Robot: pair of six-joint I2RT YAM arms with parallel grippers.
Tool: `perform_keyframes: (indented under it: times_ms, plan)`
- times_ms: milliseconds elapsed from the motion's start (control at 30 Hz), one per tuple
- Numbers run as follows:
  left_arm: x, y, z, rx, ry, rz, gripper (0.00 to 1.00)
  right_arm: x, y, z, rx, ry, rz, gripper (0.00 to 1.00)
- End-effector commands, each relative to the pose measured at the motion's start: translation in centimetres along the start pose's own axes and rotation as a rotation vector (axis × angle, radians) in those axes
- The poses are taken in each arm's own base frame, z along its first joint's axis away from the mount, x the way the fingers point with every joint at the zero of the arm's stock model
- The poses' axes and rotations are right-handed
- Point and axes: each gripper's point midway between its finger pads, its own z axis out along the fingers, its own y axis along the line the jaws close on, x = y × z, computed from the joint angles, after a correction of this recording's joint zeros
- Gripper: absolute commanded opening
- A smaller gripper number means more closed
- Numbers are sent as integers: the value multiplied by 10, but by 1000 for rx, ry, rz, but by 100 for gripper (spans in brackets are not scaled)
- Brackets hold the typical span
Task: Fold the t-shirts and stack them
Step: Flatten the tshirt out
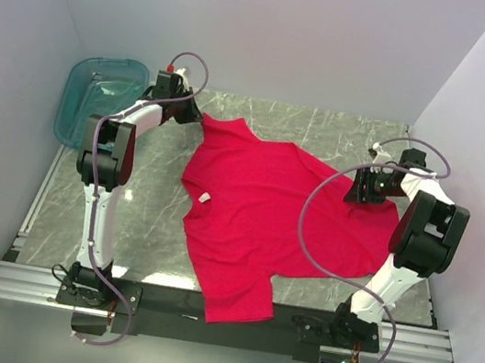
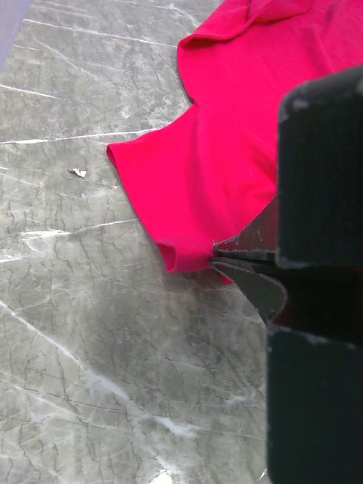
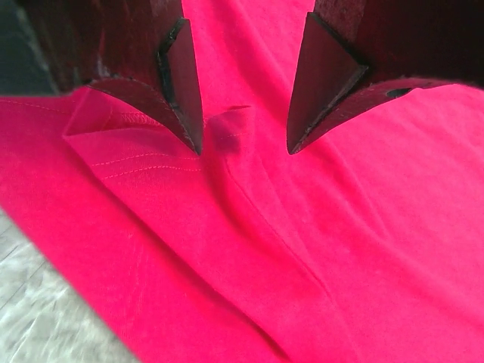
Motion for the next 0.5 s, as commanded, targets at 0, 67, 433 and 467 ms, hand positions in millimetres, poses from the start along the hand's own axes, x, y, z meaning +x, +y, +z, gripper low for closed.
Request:
perform_keyframes:
  times_ms: [0, 67, 433, 467]
  plan:
    - [-32, -28, -21, 67, -77, 28, 0, -8, -13, -2, 59, -3, -3, 55]
    - [-33, -28, -22, 67, -80, 30, 0, -4, -15, 1, 63, 13, 2, 55]
    - [-33, -30, -21, 75, -77, 27, 0, 12, -8, 10, 0, 64, 25, 45]
    - [-33, -30, -21, 73, -77, 26, 0, 11, -7, 10, -2, 62, 23, 37]
